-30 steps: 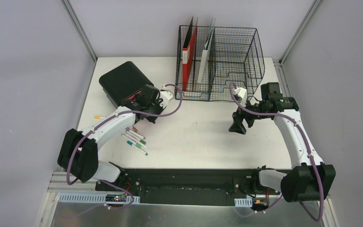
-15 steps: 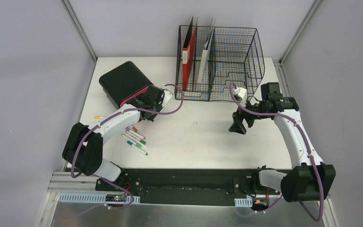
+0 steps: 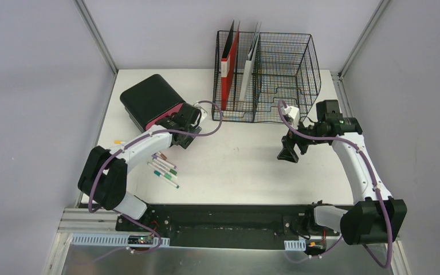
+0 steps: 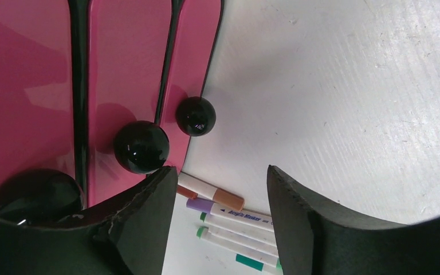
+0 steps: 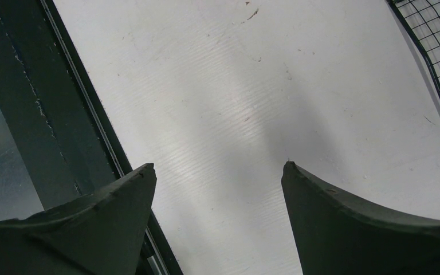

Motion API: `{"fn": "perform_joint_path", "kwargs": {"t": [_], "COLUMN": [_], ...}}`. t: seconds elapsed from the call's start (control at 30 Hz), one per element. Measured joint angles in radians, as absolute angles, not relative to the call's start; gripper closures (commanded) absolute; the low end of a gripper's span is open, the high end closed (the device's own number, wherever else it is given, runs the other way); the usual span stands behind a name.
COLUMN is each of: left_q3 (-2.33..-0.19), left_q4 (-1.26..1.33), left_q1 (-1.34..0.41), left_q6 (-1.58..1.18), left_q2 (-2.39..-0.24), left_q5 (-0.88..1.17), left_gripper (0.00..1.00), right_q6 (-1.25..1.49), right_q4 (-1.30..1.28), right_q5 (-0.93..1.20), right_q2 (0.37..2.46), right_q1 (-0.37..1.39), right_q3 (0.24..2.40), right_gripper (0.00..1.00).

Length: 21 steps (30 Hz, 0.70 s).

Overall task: Organize the desk
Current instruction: Close the drawer in the storage box.

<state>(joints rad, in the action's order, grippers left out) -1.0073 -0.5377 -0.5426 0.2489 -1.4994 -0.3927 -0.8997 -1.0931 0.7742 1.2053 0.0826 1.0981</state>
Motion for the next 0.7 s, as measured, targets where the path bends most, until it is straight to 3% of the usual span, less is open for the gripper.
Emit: {"fn": "perform_joint_path", "kwargs": {"t": [0.43, 0.6, 0.7], "left_q3": [-1.007, -0.982, -0.938], "left_q4": [-0.554, -0.508, -0.464], "left_q1": [-0.544, -0.543, -0.541], "left_q6": [0.270, 0.266, 0.245], "left_q2": [-1.413, -1.279, -1.204], "left_q5": [-0.374, -0.321, -0.288], "left_gripper": [0.37, 0.12, 0.06], "right_q6": [-0.900, -0.900, -0.900], "right_q4": [-1.093, -1.093, -1.093], "right_q5": [0.774, 0.773, 0.773], "right_q2": [1.206, 1.205, 1.206], "right_q1": [0.083, 0.083, 0.082], "right_q3": [1.098, 1.098, 1.098], "right_gripper": [0.16, 0.16, 0.16]}}
